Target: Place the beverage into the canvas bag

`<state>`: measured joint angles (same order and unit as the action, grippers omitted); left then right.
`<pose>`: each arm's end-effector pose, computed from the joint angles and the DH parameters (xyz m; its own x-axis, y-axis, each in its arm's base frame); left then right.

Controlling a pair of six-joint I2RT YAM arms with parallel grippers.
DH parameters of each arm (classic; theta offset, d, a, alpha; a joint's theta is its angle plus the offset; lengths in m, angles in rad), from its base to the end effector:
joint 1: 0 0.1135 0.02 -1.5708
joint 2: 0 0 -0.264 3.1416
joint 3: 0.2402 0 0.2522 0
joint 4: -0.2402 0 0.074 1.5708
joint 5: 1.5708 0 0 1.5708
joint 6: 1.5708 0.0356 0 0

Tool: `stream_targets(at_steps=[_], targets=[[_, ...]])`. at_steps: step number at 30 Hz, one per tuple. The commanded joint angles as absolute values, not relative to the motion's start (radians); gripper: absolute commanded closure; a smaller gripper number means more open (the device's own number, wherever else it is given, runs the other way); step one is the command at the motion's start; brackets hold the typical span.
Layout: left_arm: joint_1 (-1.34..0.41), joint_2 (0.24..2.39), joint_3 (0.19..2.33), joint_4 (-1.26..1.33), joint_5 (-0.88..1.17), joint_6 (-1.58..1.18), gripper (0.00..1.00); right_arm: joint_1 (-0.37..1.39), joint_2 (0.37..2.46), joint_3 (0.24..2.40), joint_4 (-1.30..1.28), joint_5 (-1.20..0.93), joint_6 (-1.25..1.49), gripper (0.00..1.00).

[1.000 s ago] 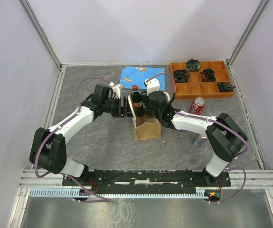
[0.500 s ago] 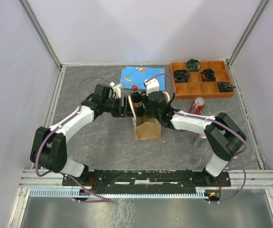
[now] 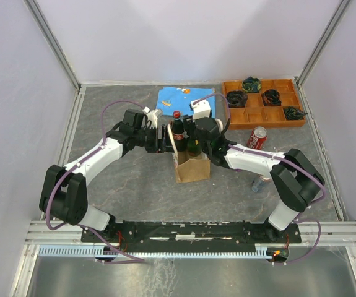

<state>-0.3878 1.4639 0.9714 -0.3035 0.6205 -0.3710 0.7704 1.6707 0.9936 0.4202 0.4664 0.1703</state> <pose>0.2774 -0.1357 0.2395 -0.8646 0.0345 -0.5013 0.3979 0.6565 -0.6408 0.2818 0.2512 0.2426 -0.2322 -0.0144 -0.9726 -0.2745 0.9602 0.0513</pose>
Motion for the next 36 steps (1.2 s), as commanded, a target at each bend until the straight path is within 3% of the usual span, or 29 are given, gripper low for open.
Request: stream_targets(at_steps=[1, 18, 27, 36], targets=[[-0.389, 1.473, 1.006, -0.302, 0.65, -0.304, 0.28, 0.776, 1.613, 1.051, 0.49, 0.471, 0.171, 0.31], [-0.388, 1.467, 1.005, -0.299, 0.653, -0.298, 0.28, 0.732, 1.503, 1.265, 0.448, 0.637, 0.042, 0.3], [-0.388, 1.45, 0.997, -0.296, 0.658, -0.286, 0.28, 0.361, 1.559, 1.711, -0.562, 0.6, 0.293, 0.29], [-0.387, 1.443, 0.975, -0.276, 0.669, -0.292, 0.28, 0.097, 1.724, 1.863, -1.062, 0.181, 0.338, 0.25]])
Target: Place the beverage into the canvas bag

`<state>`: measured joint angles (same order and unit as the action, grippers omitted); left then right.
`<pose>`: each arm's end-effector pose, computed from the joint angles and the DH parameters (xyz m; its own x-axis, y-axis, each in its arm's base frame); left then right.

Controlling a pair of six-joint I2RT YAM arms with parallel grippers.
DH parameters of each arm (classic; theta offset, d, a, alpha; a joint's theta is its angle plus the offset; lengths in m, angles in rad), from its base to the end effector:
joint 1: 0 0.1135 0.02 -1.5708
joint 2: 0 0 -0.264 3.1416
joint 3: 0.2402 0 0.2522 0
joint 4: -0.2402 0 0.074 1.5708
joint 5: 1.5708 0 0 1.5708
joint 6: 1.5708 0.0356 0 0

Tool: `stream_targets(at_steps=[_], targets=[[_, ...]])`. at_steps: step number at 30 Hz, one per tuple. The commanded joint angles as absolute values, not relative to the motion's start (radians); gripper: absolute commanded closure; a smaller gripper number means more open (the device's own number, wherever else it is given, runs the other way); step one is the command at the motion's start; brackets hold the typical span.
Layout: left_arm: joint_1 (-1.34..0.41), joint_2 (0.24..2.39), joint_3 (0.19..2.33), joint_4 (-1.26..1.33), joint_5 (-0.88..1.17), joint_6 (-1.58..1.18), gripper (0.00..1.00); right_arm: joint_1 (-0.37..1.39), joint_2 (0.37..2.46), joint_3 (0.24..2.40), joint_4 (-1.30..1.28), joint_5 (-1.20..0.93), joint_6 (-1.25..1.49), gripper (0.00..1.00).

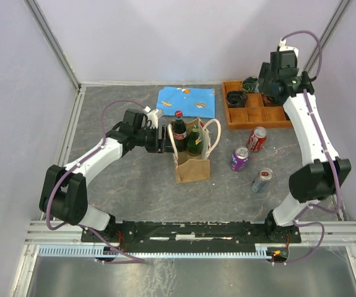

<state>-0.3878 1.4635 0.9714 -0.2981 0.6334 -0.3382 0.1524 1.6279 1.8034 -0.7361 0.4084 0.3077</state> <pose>0.2774 -0.1361 0.2402 -0.8495 0.0582 -0.5243 0.4331 0.6445 -0.6302 0.3542 0.0401 0.4222 -0.4423 0.2133 -0.8711 0.3432 0.9376 0.0553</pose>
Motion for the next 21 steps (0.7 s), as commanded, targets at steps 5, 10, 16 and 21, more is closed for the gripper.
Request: stream_targets(at_steps=[5, 10, 16, 21], targets=[[-0.388, 1.445, 0.978, -0.275, 0.67, -0.29, 0.28, 0.046, 1.864, 1.968, -1.228, 0.071, 0.289, 0.24], [-0.388, 1.44, 0.972, -0.271, 0.669, -0.295, 0.28, 0.028, 1.926, 1.969, -1.251, 0.011, 0.256, 0.22], [-0.388, 1.439, 0.967, -0.267, 0.667, -0.301, 0.28, 0.024, 1.97, 1.91, -1.262, 0.021, 0.231, 0.21], [-0.388, 1.442, 0.966, -0.268, 0.668, -0.301, 0.28, 0.024, 1.974, 1.847, -1.251, 0.017, 0.226, 0.2]])
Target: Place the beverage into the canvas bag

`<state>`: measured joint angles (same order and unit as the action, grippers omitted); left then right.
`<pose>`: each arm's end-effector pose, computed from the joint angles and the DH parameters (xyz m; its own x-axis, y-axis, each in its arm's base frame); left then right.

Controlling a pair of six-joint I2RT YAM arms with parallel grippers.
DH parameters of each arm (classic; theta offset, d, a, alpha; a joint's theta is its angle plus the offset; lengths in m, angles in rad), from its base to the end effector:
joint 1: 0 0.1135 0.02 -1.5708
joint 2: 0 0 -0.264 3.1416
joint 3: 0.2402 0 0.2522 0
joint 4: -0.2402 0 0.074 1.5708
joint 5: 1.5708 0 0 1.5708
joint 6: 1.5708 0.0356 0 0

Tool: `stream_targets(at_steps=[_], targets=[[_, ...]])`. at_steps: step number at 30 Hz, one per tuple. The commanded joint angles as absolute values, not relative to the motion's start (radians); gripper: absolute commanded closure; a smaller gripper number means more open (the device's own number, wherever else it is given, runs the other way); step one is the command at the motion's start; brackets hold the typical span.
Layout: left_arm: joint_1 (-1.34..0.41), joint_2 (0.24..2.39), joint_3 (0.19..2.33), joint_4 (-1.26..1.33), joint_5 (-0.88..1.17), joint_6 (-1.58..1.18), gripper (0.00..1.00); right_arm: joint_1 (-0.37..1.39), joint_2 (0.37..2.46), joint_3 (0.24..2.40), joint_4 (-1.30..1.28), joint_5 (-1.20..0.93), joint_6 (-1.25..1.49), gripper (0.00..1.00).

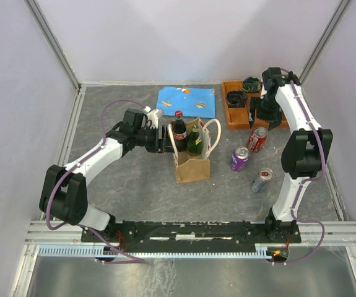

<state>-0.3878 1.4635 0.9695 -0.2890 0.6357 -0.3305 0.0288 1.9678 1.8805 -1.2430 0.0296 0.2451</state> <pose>0.2777 -0.1363 0.2403 -0.8429 0.0622 -0.5345 0.4444 0.6406 -0.6262 0.3973 0.0104 0.2889 -0.9471 0.2154 -0.2380 0.2145 0.9763 0.0299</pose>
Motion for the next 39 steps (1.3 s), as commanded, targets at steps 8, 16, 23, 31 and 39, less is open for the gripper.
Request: stream_targets(at_steps=[8, 16, 23, 31, 39], targets=[[-0.388, 1.454, 0.977, -0.274, 0.675, -0.294, 0.29, 0.024, 1.983, 1.767, -1.198, 0.028, 0.228, 0.2], [-0.387, 1.459, 0.98, -0.277, 0.675, -0.292, 0.29, 0.024, 2.001, 1.753, -1.183, 0.045, 0.227, 0.29], [-0.388, 1.456, 0.979, -0.276, 0.675, -0.296, 0.28, 0.024, 1.974, 1.767, -1.172, 0.081, 0.231, 0.9], [-0.387, 1.45, 0.973, -0.27, 0.676, -0.297, 0.29, 0.024, 1.905, 1.898, -1.229, 0.075, 0.238, 1.0], [-0.388, 1.45, 0.965, -0.255, 0.678, -0.306, 0.29, 0.026, 1.879, 2.137, -1.316, -0.005, 0.279, 1.0]])
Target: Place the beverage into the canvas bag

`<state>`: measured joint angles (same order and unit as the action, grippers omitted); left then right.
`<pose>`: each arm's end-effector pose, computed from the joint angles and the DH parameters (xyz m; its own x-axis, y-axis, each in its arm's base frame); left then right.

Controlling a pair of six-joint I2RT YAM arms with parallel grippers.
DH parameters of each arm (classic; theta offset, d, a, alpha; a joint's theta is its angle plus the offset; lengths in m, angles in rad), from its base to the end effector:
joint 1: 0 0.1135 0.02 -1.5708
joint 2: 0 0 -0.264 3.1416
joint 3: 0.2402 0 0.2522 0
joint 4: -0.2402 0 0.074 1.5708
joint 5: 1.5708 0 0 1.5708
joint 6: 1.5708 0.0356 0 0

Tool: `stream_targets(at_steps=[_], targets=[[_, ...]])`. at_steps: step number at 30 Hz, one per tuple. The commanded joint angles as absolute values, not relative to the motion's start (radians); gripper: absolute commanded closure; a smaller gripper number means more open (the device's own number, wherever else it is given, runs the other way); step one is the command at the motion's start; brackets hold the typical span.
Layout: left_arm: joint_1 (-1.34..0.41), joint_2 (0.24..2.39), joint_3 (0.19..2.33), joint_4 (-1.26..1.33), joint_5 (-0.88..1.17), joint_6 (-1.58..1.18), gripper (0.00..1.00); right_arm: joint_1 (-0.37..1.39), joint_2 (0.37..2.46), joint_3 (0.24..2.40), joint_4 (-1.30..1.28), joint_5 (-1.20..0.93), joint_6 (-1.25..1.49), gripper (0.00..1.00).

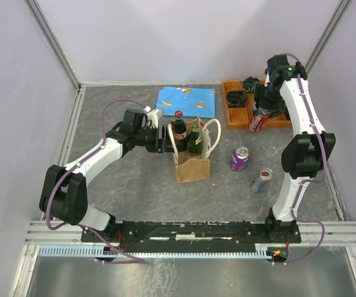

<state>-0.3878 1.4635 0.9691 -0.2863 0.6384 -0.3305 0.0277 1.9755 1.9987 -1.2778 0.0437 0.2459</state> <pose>0.2778 -0.1364 0.2404 -0.8420 0.0624 -0.5359 0.4465 0.6381 -0.6272 0.4014 0.0096 0.3177 -0.9249 0.2177 -0.3117 0.2176 0.9754 0.0354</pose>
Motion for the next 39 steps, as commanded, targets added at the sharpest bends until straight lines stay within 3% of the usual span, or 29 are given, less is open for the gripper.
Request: stream_targets(at_steps=[1, 11, 23, 39], targets=[[-0.388, 1.449, 0.965, -0.254, 0.678, -0.307, 0.29, 0.027, 1.879, 2.166, -1.325, -0.017, 0.285, 1.0], [-0.388, 1.445, 0.963, -0.253, 0.68, -0.31, 0.29, 0.084, 1.849, 2.34, -1.305, -0.185, 0.377, 1.0], [-0.387, 1.449, 0.959, -0.253, 0.68, -0.31, 0.29, 0.152, 1.761, 2.362, -1.141, -0.383, 0.543, 1.0], [-0.388, 1.441, 0.974, -0.279, 0.676, -0.305, 0.29, 0.388, 1.748, 2.358, -1.133, -0.343, 0.581, 1.0]])
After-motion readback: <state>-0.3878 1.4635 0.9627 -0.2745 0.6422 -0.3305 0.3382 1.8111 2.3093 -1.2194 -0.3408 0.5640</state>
